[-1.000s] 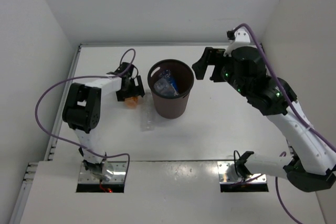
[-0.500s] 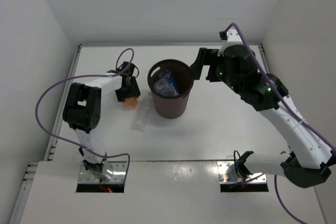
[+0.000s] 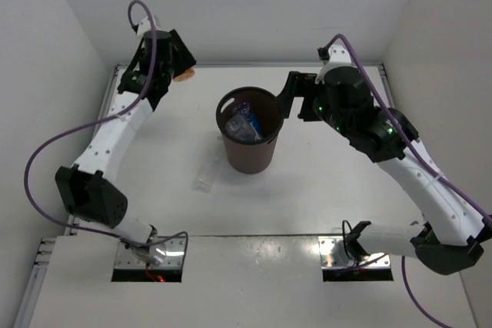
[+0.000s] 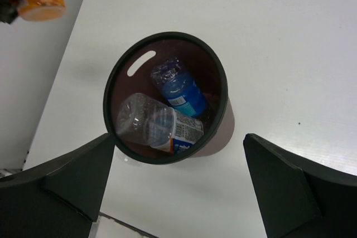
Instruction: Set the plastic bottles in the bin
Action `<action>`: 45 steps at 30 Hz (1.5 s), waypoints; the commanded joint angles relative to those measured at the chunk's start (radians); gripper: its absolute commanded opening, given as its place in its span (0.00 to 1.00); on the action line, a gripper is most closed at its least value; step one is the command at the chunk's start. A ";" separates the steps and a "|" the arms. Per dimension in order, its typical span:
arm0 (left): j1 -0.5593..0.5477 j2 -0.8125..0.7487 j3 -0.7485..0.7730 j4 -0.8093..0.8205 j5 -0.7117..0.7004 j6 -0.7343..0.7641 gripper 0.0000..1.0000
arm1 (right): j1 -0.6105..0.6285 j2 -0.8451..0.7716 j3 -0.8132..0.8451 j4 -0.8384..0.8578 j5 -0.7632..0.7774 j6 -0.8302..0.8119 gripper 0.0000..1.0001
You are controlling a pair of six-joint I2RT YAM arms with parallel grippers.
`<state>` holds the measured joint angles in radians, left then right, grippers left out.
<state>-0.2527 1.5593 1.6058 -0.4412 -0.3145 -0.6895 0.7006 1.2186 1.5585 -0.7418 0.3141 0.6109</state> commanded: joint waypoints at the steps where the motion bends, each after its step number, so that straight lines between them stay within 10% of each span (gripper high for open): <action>1: -0.098 -0.094 -0.041 0.213 0.095 0.068 0.46 | -0.004 -0.040 -0.015 0.021 0.029 0.038 1.00; 11: -0.407 -0.030 -0.070 0.277 0.161 0.160 0.48 | -0.013 -0.010 0.136 -0.052 0.118 0.072 1.00; 24: -0.474 -0.039 -0.234 0.311 0.107 0.151 0.74 | -0.013 -0.013 0.135 -0.065 0.128 0.072 1.00; 35: -0.484 -0.122 -0.224 0.338 -0.074 0.179 0.99 | -0.013 -0.004 0.135 -0.065 0.109 0.072 1.00; 41: -0.347 -0.270 -0.335 0.300 -0.412 0.102 0.99 | -0.013 -0.024 0.097 -0.056 0.109 0.072 1.00; 45: -0.217 -0.307 -0.458 0.179 -0.333 -0.019 0.99 | -0.013 -0.024 0.086 -0.047 0.089 0.072 1.00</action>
<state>-0.5358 1.2644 1.2297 -0.1608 -0.6090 -0.6048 0.6895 1.2091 1.6550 -0.8131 0.4141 0.6758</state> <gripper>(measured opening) 0.989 0.996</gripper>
